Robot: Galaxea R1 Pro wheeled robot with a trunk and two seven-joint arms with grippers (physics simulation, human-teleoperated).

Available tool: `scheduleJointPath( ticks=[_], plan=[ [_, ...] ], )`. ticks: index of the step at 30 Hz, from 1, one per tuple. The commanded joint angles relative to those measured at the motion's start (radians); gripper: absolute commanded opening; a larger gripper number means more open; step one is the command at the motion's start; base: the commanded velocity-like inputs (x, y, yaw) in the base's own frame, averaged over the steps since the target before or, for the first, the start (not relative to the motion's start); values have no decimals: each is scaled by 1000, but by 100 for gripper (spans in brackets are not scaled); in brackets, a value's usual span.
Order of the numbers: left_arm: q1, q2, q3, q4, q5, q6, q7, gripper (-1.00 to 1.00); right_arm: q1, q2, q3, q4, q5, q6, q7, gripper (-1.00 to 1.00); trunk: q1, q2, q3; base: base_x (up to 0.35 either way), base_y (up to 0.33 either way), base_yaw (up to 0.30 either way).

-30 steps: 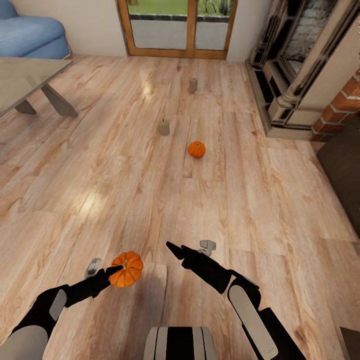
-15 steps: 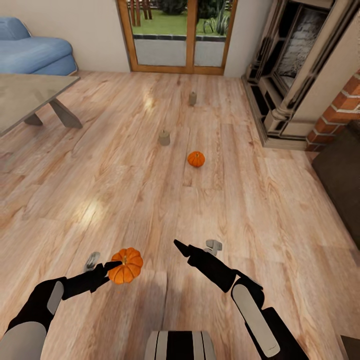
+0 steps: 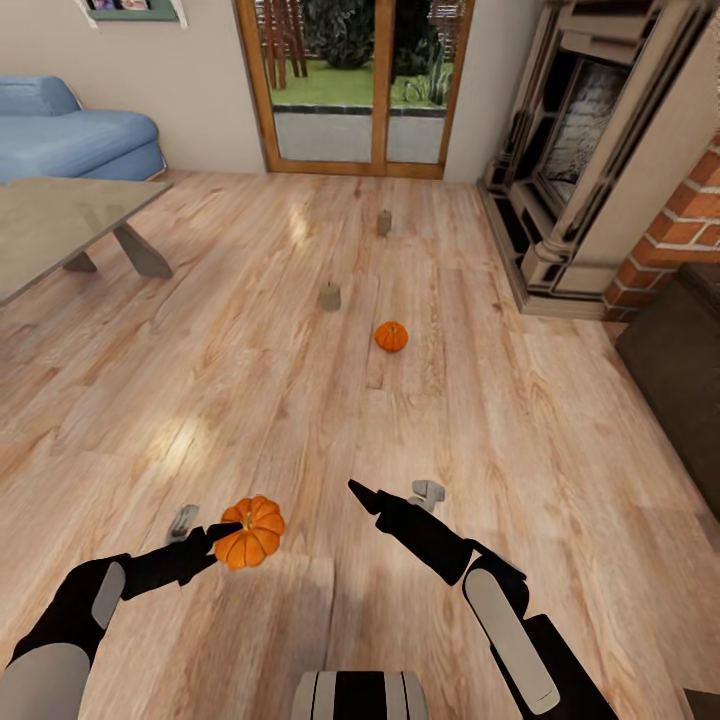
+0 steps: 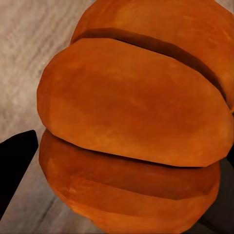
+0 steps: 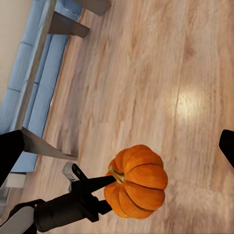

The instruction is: Place each of the two pumpkins and all three candles from the living room inside a cabinet in the living room (use any cabinet), then make sure every cabinet is closed, and position the cauldron so it is next to a table in the living room.

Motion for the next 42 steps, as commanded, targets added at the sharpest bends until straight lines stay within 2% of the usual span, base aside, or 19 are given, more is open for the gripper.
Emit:
scheduleJointPath(
  ticks=[1, 7, 10, 14, 16, 17, 18, 21, 24, 28, 30, 34, 42],
  plan=[
    [0, 7, 0, 0, 0, 4, 1, -100, 0, 0, 0, 1, 0, 0, 0, 100, 0, 0, 4, 0, 0, 0],
    [0, 32, 1, 0, 2, 28, 1, -100, 1, 1, -1, 2, 2, -1, -11, 100, -3, 2, 27, 0, 0, 0],
    [0, 35, 1, 0, 3, 31, 0, -100, 0, 1, -4, 1, 2, -1, -64, 100, -4, 2, 39, 0, 0, 0],
    [0, 38, 2, -1, 3, 42, 0, -100, 0, 2, -12, -3, 4, 1, -236, 100, -6, 3, 54, 0, 0, 0],
    [0, 38, 2, -3, 3, 55, -1, -100, 0, 5, -9, -6, 6, 3, -369, 100, -7, 4, 62, 0, 0, 0],
    [0, 38, 2, -4, 3, 59, 0, -100, 0, 6, -8, -8, 6, 4, -404, 100, -8, 4, 66, 0, 0, 0],
    [0, 37, 1, -6, 3, 66, 0, -100, 1, 8, -3, -10, 5, 5, -471, 100, -8, 4, 70, 0, 0, 0],
    [0, 37, 0, -22, 3, 86, 0, -100, 0, 10, 26, -21, 5, 9, -642, 100, -9, 5, 81, 0, 0, 0],
    [0, 37, -3, -34, 3, 93, 0, -100, 1, 11, 59, -26, 3, 16, -735, 100, -11, 6, 93, 0, 0, 0],
    [0, 36, -3, -37, 2, 95, 0, -100, -2, 12, 72, -28, 4, 49, -778, 100, -13, 7, 108, 0, 0, 0],
    [0, 37, -4, -38, 2, 96, 0, -100, -4, 21, 75, -36, 5, 77, -789, 100, -13, 7, 116, 0, 0, 0],
    [0, 37, -4, -38, 2, 96, 0, -100, -6, 29, 79, -42, 3, 120, -786, 100, -15, 8, 132, 0, 0, 0],
    [0, 37, -2, -38, 0, 95, 0, -100, -6, 32, 77, -49, -5, 138, -783, 100, -18, 10, 159, 0, 0, 0]
  ],
)
